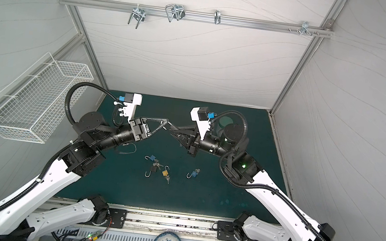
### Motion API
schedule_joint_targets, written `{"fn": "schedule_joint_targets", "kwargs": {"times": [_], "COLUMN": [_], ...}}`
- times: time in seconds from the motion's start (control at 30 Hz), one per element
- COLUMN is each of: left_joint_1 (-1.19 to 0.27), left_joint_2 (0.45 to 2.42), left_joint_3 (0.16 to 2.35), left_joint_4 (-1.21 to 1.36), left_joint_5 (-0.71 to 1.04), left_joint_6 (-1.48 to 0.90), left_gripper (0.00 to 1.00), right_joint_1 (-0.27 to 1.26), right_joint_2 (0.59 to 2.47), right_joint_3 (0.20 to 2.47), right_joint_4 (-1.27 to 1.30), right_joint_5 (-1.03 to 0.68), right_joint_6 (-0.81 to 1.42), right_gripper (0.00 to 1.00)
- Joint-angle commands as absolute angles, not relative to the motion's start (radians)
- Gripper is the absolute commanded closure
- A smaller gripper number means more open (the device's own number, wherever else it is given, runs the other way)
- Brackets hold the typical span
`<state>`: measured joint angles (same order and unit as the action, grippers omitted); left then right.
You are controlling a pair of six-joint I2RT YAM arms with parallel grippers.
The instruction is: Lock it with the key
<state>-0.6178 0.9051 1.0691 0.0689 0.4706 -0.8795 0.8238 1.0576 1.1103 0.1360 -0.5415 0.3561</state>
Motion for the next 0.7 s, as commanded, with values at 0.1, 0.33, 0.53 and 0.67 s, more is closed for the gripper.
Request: {"fn": "schedule_joint_targets", "kwargs": {"times": [0.1,0.33,0.53,0.67], "left_joint_1": [-0.615,-0.615,-0.616,-0.617], "left_joint_2": [0.908,0.947,0.968,0.971], "left_joint_3": [1.166,1.173,1.179,1.177], "left_joint_4": [0.020,0.089,0.107,0.106], "left_joint_5": [0.498,0.608,0.645,0.644], "left_joint_6": [-0.790,-0.795,-0.790,-0.788], "left_gripper": [0.60,0.58,0.61,0.68], "right_joint_1": [0.772,0.717,0.697,0.695], "right_joint_2": [1.054,1.029,1.031,1.032], "right_joint_3": [1.181,1.196,1.203,1.203], "right_joint_4": [0.129,0.061,0.045,0.057], "right_joint_5": [-0.765,-0.797,-0.809,-0.815], "right_joint_6": [0.541,0.535,0.534,0.543], "right_gripper": [1.00,1.00,1.00,1.00]}}
